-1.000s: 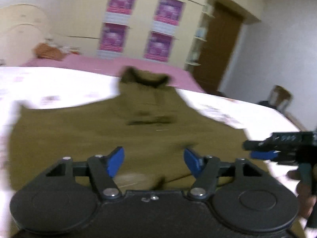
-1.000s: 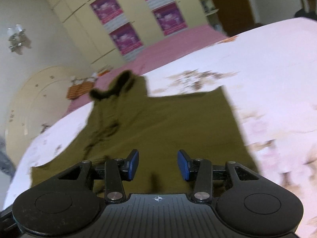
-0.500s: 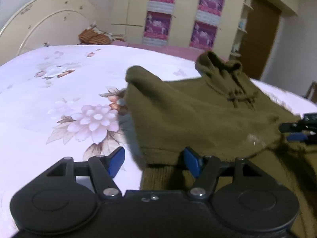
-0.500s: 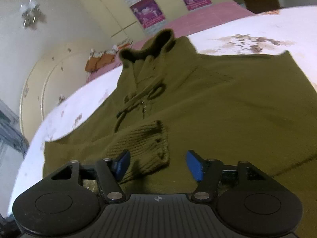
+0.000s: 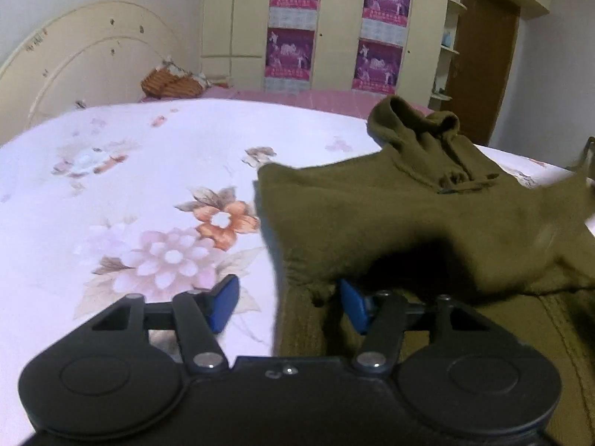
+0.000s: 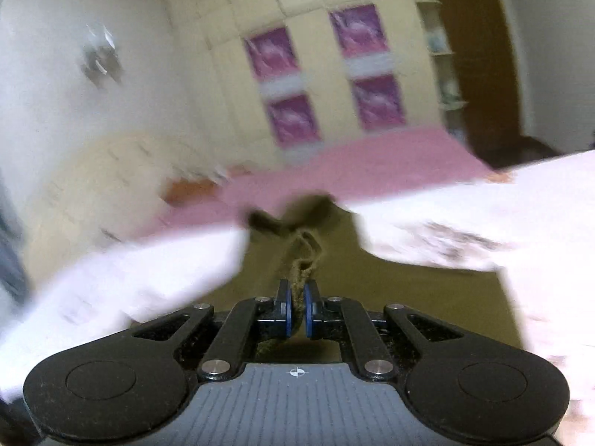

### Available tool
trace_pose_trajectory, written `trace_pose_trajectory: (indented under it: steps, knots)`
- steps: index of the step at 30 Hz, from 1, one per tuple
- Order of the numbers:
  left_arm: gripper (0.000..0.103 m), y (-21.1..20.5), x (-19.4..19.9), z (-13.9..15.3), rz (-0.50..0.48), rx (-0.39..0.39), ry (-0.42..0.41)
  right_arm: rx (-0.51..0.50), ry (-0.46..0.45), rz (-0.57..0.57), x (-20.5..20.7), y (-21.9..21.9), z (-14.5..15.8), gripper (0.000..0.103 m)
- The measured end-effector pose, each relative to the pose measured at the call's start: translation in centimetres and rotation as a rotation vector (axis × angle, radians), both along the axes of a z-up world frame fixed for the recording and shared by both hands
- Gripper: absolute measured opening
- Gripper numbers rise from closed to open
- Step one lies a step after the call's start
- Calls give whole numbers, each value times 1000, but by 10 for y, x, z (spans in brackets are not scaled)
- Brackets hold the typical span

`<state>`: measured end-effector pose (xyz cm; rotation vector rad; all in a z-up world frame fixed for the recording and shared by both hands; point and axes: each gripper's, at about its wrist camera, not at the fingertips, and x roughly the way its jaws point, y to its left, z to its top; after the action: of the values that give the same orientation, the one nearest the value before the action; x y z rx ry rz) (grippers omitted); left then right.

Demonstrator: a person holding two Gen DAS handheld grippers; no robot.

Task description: Fold large clothes

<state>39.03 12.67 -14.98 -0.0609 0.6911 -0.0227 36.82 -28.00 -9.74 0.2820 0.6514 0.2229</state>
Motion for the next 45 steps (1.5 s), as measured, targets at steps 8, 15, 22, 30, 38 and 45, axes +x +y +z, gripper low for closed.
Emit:
trace_pose_trajectory:
  steps: [8,15,22,30,38,45]
  knots:
    - [53,-15,9,7,-58,68,-31,94,81,-8,-7,-18,-31,6]
    - [29,8,-1,8,69,37,-49,61,14,33,-4,-16,-5,6]
    - [30,13,1,0,49,39,5,12,136,40,3,-10,-52,6]
    - [66,31,-35,36,32,-7,-117,23,70,73,1,-23,-31,6]
    - [66,-21,22,30,-132,3,-74,-50,58,81,16,-9,-32,6]
    - [64,-24,49,6,-129,46,83,-142,170,118,42,-1,-42,6]
